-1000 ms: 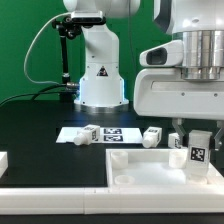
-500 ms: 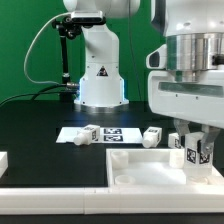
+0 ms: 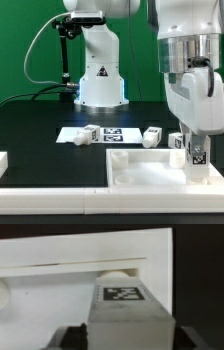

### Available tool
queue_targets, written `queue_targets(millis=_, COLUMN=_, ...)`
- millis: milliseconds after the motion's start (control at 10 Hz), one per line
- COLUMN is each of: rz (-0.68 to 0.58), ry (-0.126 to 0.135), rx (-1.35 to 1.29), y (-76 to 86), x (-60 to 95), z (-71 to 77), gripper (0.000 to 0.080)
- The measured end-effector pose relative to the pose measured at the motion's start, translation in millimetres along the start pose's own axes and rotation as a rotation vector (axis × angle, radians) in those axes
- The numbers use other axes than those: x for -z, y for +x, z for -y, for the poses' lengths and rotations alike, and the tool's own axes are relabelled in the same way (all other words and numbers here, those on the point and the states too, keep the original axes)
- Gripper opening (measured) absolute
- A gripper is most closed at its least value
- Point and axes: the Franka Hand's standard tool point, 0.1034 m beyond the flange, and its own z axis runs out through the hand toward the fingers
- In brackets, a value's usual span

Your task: Assemble one leg

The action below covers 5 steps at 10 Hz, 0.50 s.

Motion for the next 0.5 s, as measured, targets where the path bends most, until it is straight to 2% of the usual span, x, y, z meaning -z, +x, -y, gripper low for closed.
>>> queue_targets(millis=100, rz=0.015, ry=-0.029, rx=0.194, y=-0.7, x=1.5, z=-0.7, gripper=0.0482)
queue_targets(millis=200, rz=0.023, ry=-0.023, rx=0.396, y=-1.5, x=1.1, z=2.8, gripper=0.0593)
queue_targets(millis=300, rz=0.041, ry=-0.033, rx=0.54, y=-5.9, x=-0.9, z=0.9, gripper=0.0593)
queue_targets(millis=400, rz=0.04, ry=-0.023, rx=0.586, y=-10.3, x=-0.2, z=-0.1, gripper=0.064)
queue_targets(millis=500, rz=0.04, ry=-0.022, rx=0.664, y=-7.9, x=-0.5, z=0.1, gripper=0.0647)
